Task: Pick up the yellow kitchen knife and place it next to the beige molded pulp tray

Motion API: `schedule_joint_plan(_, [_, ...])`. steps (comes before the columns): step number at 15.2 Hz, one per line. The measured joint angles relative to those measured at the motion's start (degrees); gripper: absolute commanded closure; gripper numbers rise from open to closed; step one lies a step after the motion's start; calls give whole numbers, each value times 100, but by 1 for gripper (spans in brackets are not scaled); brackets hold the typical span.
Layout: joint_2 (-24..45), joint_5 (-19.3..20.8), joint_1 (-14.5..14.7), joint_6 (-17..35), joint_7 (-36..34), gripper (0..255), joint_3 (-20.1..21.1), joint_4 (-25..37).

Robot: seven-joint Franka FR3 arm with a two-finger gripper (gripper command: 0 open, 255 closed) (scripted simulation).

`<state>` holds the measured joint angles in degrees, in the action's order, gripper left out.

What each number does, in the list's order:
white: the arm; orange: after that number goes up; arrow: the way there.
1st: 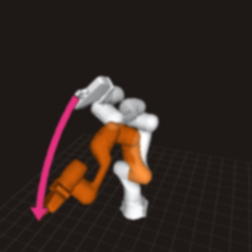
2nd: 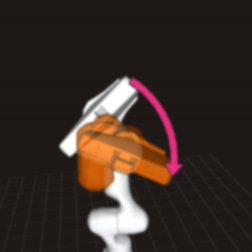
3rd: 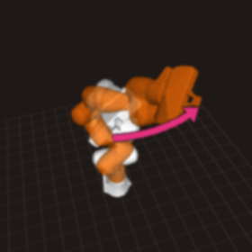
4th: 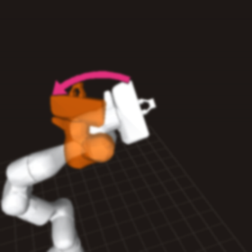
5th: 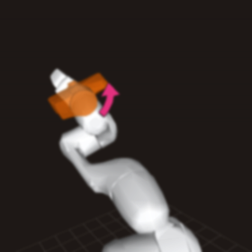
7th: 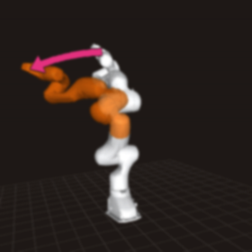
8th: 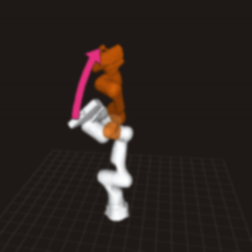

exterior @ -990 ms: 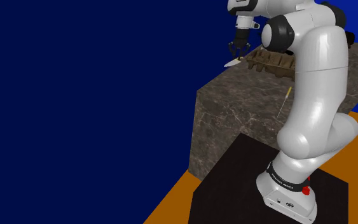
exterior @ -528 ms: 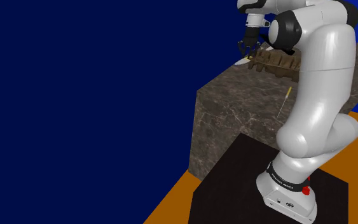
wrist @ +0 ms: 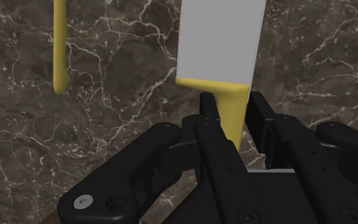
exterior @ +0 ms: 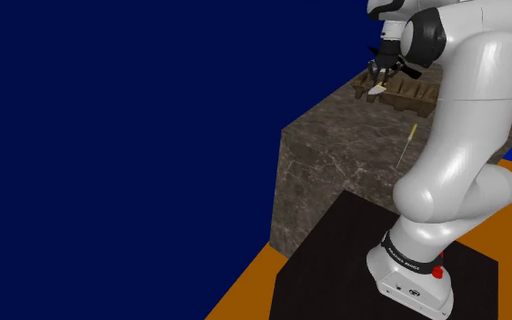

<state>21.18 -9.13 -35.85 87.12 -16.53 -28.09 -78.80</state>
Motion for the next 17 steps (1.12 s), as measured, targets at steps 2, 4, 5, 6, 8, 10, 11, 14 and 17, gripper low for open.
schedule_joint_plan(2, [-26,28,-137,43,218,255,-73,-78])
schedule_joint_plan(4, [-71,51,-174,162,309,255,-103,-243])
schedule_joint_plan(5, [-58,47,-186,226,336,255,-107,-298])
schedule_joint_plan(6, [-53,45,-187,283,346,255,-107,-352])
schedule_joint_plan(8, [-77,52,-163,449,349,255,-103,-541])
schedule_joint_plan(10, [-81,52,-152,595,357,255,-101,-693])
schedule_joint_plan(11, [-70,46,-148,679,362,255,-97,-769])
schedule_joint_plan(14, [-48,30,-129,898,363,255,-84,-969])
schedule_joint_plan(17, [12,-1,-126,1120,382,255,-69,-1140])
